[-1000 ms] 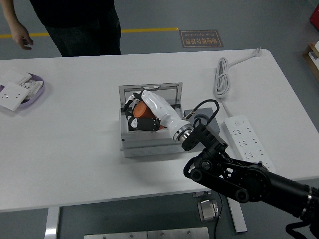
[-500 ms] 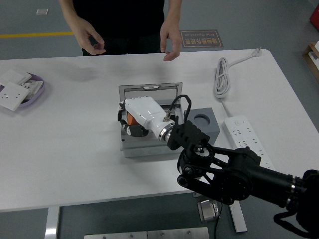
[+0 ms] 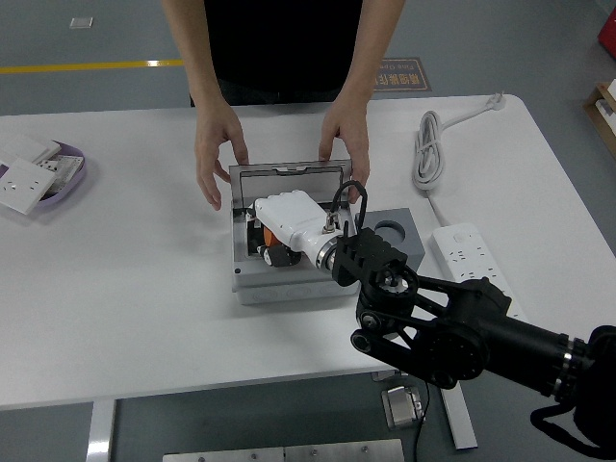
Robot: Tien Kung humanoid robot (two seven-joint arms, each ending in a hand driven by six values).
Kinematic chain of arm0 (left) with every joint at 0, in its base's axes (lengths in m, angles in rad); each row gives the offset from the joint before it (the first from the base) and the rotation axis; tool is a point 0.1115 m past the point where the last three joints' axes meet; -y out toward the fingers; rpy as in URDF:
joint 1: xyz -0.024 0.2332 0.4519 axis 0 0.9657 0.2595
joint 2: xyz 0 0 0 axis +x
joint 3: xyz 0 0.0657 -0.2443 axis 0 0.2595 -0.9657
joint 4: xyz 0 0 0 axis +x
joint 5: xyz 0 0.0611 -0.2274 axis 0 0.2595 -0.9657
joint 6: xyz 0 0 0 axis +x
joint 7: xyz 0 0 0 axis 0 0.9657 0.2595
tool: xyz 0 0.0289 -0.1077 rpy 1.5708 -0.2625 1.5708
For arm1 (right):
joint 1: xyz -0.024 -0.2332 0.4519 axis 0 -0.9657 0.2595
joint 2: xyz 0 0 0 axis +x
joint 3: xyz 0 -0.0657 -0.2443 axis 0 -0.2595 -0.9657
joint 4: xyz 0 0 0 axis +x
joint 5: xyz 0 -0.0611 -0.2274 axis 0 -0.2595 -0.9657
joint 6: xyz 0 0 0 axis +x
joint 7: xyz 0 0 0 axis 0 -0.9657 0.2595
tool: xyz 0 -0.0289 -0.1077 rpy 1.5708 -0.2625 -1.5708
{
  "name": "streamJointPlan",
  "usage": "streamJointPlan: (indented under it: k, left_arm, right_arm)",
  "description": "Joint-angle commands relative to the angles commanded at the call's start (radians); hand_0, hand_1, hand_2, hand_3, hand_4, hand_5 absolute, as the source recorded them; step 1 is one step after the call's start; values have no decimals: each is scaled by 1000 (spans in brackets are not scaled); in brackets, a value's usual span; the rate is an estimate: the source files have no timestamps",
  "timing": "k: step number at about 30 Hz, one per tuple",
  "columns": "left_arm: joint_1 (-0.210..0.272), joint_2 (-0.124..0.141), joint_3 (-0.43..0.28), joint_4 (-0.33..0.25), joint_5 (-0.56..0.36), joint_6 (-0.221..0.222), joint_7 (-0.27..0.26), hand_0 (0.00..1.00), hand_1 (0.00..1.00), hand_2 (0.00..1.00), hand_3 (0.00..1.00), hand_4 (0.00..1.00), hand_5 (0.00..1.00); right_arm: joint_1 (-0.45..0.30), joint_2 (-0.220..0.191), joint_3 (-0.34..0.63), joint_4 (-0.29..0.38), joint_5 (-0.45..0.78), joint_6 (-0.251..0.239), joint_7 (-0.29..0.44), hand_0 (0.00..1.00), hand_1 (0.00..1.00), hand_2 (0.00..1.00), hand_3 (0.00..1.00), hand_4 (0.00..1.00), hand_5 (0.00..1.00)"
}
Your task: Pick up the cylinder from the cube,place it in the box,flap close box
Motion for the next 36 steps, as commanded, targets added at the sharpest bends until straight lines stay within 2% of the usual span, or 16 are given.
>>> streamJointPlan:
  k: [3,4,9,10,15,16,17,23,27,28,30,36]
  left_arm:
    - [1,0,3,0,-3,0,0,629,647,625,668,722,253]
    - [1,-1,5,0,-4,0,0,629,647,625,668,722,253]
    - [3,-1,18,2,-18,0,0,629,647,625,668,722,253]
    - [4,-1,20,2,-20,0,0,629,647,625,668,722,253]
    - [4,-1,24,2,-24,0,0,629,647,625,668,722,253]
    - [4,-1,24,3,-24,0,0,629,647,625,668,722,253]
    - [4,-2,24,3,-24,0,0,629,647,625,668,722,253]
    - [5,-3,22,3,-23,0,1,629,647,625,668,722,253]
    - [6,-2,35,4,-33,1,1,629,647,625,668,722,253]
    - [6,-2,38,4,-35,1,1,629,647,625,668,722,253]
    - [5,0,41,4,-37,1,1,629,647,625,668,722,253]
    - [-1,2,36,4,-30,1,1,629,647,625,668,722,253]
  right_arm:
    - [-1,-3,7,2,2,0,3,688,637,624,649,598,39]
    - [-1,-4,9,3,3,0,4,778,662,666,672,664,354]
    - [-5,-12,23,9,23,-9,16,778,662,666,672,664,354]
    - [-6,-14,27,11,28,-11,18,798,670,681,675,739,402]
    - [-11,-24,41,22,55,-16,27,798,670,681,675,739,402]
    - [-13,-27,44,28,68,-17,30,803,670,683,679,790,427]
    - [-16,-34,50,40,89,-19,35,803,670,683,679,790,427]
    - [-31,-134,129,172,264,-6,78,799,670,683,682,812,432]
    - [20,-204,185,266,394,2,85,799,670,683,682,812,432]
    - [34,-213,190,280,419,4,85,766,655,674,668,810,451]
    - [73,-226,187,268,470,7,87,766,655,674,668,810,451]
    - [164,-223,120,149,598,3,111,736,647,672,665,799,449]
